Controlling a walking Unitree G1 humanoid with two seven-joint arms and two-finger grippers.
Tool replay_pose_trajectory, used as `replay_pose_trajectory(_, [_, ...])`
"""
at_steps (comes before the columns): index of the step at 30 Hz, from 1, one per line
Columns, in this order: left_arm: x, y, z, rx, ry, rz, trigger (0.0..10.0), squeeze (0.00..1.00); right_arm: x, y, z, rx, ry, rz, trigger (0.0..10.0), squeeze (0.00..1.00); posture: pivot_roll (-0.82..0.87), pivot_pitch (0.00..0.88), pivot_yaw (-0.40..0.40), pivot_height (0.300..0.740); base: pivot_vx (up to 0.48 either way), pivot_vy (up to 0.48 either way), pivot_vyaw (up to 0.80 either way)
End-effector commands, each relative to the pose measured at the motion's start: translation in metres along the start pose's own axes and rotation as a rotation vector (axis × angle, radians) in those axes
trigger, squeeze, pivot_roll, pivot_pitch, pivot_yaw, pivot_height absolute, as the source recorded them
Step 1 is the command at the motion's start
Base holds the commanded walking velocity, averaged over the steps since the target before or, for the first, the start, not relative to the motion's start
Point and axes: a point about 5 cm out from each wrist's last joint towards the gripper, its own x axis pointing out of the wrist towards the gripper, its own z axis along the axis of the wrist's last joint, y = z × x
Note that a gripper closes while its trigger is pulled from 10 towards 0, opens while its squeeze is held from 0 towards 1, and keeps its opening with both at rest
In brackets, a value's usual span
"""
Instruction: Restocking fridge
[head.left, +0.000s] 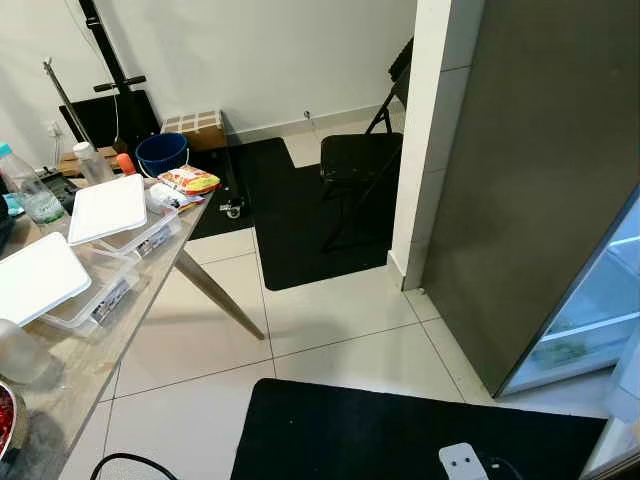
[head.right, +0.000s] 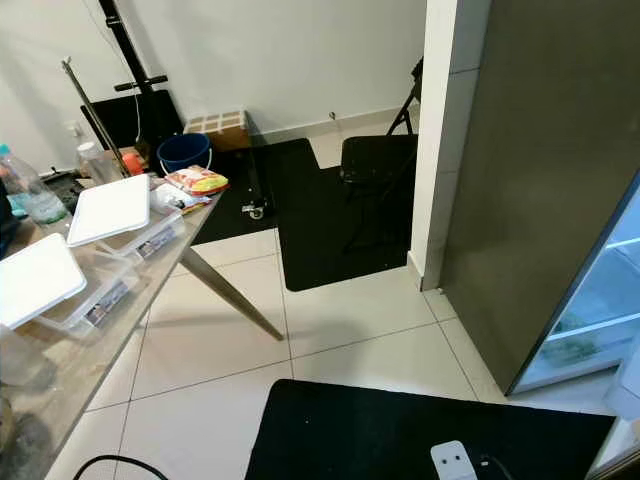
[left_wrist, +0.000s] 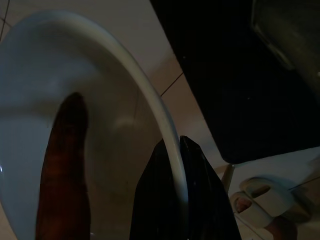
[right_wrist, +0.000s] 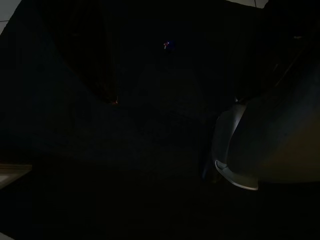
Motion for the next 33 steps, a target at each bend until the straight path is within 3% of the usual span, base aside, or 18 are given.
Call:
replay_pose_trajectory(1, [-0.001,0.004,-0.007,0.004,0.024,0.012,10.0,0.0,0.0,0.009,-0.002,-0.004,-0.001,0.027,10.0,0.0,-0.12,0.0,0.115,0.74,0.0,0.0,0.0])
replay_pose_trajectory(33, [-0.002,0.008,-0.01,0.005,0.028,0.025,10.0,0.0,-0.001,0.019,-0.011,0.029,0.043,0.005,10.0,0.0,-0.14,0.013,0.135,0.74,0.0,0.0,0.0])
